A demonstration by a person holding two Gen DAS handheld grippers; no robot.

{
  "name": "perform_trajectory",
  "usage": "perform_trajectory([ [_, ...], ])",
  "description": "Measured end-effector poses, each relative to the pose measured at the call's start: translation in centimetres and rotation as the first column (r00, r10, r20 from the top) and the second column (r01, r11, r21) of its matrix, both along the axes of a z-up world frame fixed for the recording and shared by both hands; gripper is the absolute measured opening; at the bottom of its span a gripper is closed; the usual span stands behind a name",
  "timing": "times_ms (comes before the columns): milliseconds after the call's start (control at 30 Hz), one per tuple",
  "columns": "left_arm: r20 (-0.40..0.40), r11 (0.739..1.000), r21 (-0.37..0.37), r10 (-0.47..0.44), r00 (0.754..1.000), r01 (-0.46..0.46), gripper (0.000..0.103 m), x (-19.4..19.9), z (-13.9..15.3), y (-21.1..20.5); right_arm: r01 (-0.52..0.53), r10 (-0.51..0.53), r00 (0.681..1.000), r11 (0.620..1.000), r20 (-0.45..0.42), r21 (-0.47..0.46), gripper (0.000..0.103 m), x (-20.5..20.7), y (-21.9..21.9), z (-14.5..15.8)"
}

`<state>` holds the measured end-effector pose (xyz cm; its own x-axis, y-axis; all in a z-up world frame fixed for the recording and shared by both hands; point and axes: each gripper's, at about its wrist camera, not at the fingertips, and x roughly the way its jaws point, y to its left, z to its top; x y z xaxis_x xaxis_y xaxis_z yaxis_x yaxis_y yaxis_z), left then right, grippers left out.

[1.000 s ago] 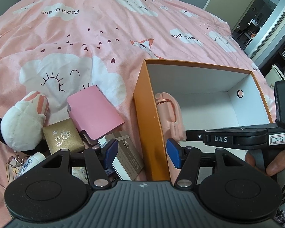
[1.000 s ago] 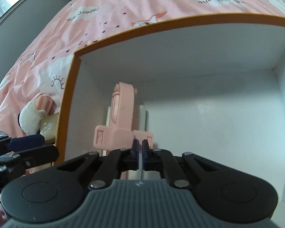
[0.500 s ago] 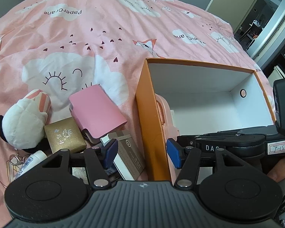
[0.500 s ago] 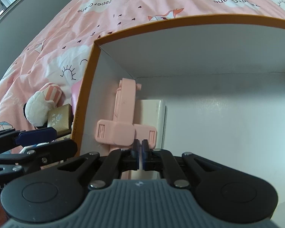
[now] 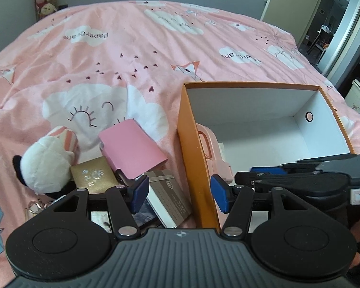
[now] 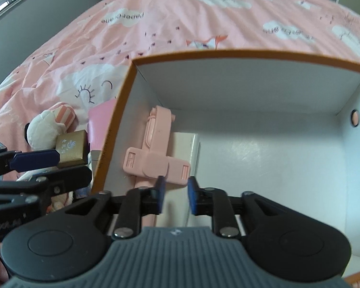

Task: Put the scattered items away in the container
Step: 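Lower the pink selfie stick into the box and open the right tool, then grasp the crocheted bunny with the left tool while the right tool reaches the bear keychain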

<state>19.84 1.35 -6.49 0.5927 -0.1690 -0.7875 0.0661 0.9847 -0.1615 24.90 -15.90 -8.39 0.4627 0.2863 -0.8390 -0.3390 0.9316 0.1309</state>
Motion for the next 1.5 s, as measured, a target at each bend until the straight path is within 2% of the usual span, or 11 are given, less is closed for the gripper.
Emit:
perform_trajectory([
  [67,0.012,1.000,0.008,0.003,1.000,-0.004,0.066,-0.4,0.3,0.0,0.002,-0.001,1.000,1.000,0.031,-0.007,0.027,-0.9,0.1,0.6],
  [267,0.037,1.000,0.027,0.012,0.999,-0.013,0.066,-1.6,1.1,0.0,0.025,-0.023,0.990,1.000,0.141,-0.010,0.036,-3.8,0.3,2.5],
  [667,0.093,0.999,0.041,0.009,0.996,-0.013,0.066,-4.7,2.8,0.6,0.054,-0.077,0.944,0.995,0.322,0.078,0.042,-9.0,0.8,4.6],
  [867,0.106,0.997,0.066,0.020,0.994,-0.027,0.066,-6.2,3.1,1.3,0.013,-0.044,0.936,0.996,0.348,0.090,0.044,-10.8,1.7,4.4],
  [1033,0.085,0.998,0.054,0.012,0.996,-0.017,0.066,-7.5,2.8,2.6,-0.042,0.001,0.934,0.993,0.358,0.107,0.047,-11.9,2.3,4.0],
  [1367,0.034,0.998,0.068,0.010,0.999,-0.012,0.066,-10.3,1.8,5.5,-0.171,0.141,0.949,0.982,0.283,0.085,0.047,-14.2,5.2,2.8],
  [1500,0.008,0.998,0.061,0.005,1.000,-0.005,0.066,-11.0,1.4,6.4,-0.214,0.186,0.954,0.972,0.237,0.098,0.043,-14.7,6.1,2.1],
])
